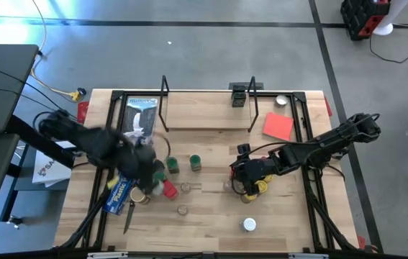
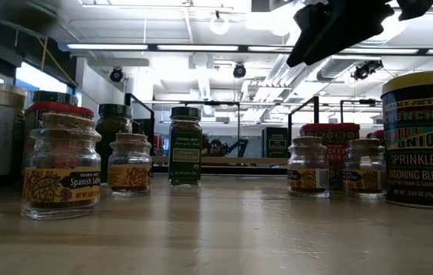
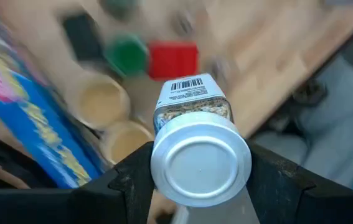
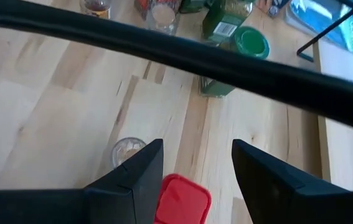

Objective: Shelf spices
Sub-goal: Move the white seasoning bottle to the bottom left of the table, then put the black seasoning can on the shelf aligned with the black seasoning can

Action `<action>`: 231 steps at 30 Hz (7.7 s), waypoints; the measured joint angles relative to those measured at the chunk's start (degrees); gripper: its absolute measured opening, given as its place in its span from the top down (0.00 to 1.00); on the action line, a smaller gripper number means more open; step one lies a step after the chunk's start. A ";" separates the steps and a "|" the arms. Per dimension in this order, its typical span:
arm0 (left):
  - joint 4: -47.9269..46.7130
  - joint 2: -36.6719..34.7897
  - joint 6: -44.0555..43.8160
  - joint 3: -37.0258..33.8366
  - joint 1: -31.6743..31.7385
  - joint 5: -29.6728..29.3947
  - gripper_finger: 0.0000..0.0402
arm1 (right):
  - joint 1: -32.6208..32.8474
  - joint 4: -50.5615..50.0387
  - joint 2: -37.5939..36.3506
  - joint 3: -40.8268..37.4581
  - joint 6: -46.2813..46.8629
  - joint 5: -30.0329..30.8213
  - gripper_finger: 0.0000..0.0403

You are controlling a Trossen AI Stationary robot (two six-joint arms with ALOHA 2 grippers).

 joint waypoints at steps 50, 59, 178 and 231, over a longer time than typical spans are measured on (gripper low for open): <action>5.72 12.37 -11.79 -0.33 -11.35 -6.06 0.32 | -0.38 2.96 0.00 0.00 -2.58 0.00 0.54; -5.67 4.34 1.44 -2.10 1.22 -13.96 0.36 | -0.37 3.71 -0.01 0.00 -2.59 -0.01 0.54; 48.83 -5.62 44.75 -30.27 29.42 -6.98 0.91 | -18.75 12.85 5.66 2.30 1.43 -10.76 0.54; 38.58 -11.21 34.45 -30.35 9.67 -31.24 0.91 | -29.43 -9.65 24.41 26.32 -4.40 -14.17 0.71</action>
